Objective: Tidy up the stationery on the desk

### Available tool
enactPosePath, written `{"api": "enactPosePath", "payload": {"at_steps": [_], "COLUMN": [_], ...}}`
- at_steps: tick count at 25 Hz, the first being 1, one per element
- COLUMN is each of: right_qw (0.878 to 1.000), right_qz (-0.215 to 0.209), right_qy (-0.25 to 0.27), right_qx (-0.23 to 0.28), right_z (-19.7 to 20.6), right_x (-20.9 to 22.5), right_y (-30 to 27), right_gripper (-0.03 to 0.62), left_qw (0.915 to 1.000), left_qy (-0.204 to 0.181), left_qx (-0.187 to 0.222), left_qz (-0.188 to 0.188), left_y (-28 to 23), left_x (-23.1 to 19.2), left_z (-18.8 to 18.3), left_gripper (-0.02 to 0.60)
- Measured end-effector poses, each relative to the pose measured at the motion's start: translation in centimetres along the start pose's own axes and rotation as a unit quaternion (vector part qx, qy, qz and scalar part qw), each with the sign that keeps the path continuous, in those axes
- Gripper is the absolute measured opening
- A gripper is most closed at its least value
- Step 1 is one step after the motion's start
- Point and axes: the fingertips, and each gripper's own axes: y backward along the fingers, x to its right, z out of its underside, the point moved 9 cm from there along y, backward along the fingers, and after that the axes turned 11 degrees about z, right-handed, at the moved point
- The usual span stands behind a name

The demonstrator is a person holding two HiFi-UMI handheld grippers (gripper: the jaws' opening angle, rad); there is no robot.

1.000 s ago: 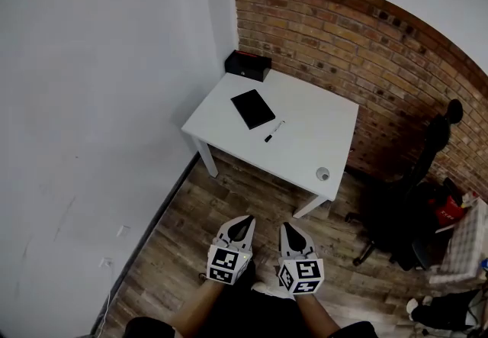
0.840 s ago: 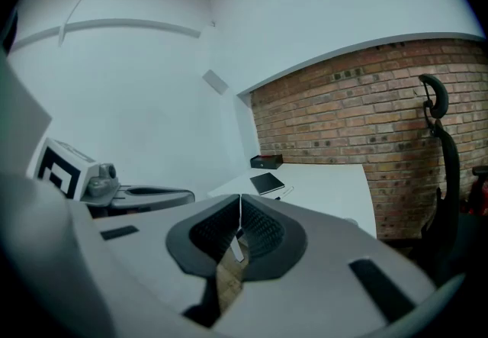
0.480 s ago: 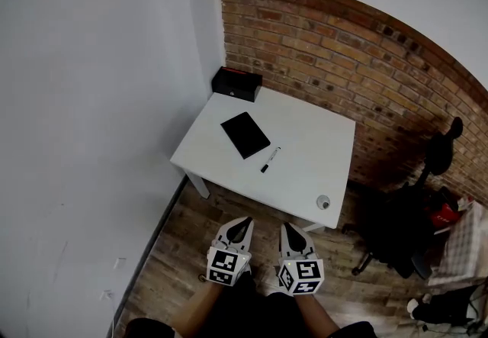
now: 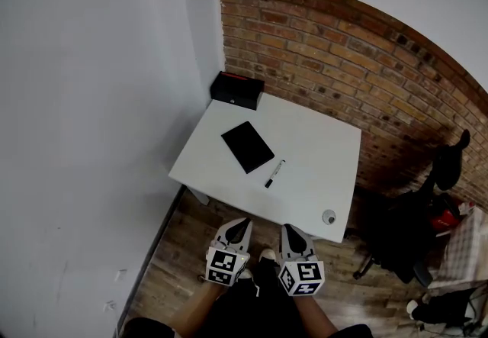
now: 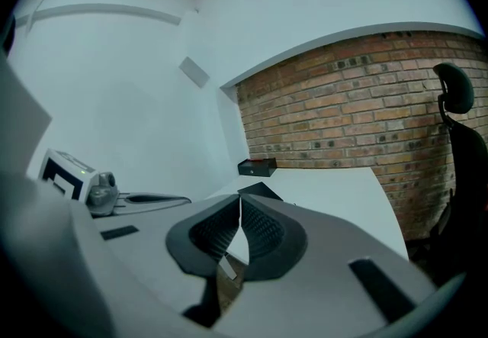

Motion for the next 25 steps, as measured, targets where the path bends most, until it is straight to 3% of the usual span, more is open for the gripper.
{"api": "enactPosePath", "payload": {"at_steps": [11, 25], "right_qw": [1.0, 0.999], "right_qz": [-0.012, -0.036], "right_qy": [-0.006, 0.009], "right_qx": [-0.007, -0.035], "right_z": [-1.1, -5.5], "right_x": [0.5, -0.2], "right_y": [-8.8, -24.7], "right_gripper": [0.023, 0.023], "left_qw": [0.9998, 0.9988], "left_qy": [0.01, 0.011], "left_qx": [-0.013, -0.033], "left_qz": [-0.015, -0.032], "left_y": [-4.9, -11.6], "left_x": [-6.8, -18.7], "left_z": [0.0, -3.8], "left_gripper": [0.015, 0.015]}}
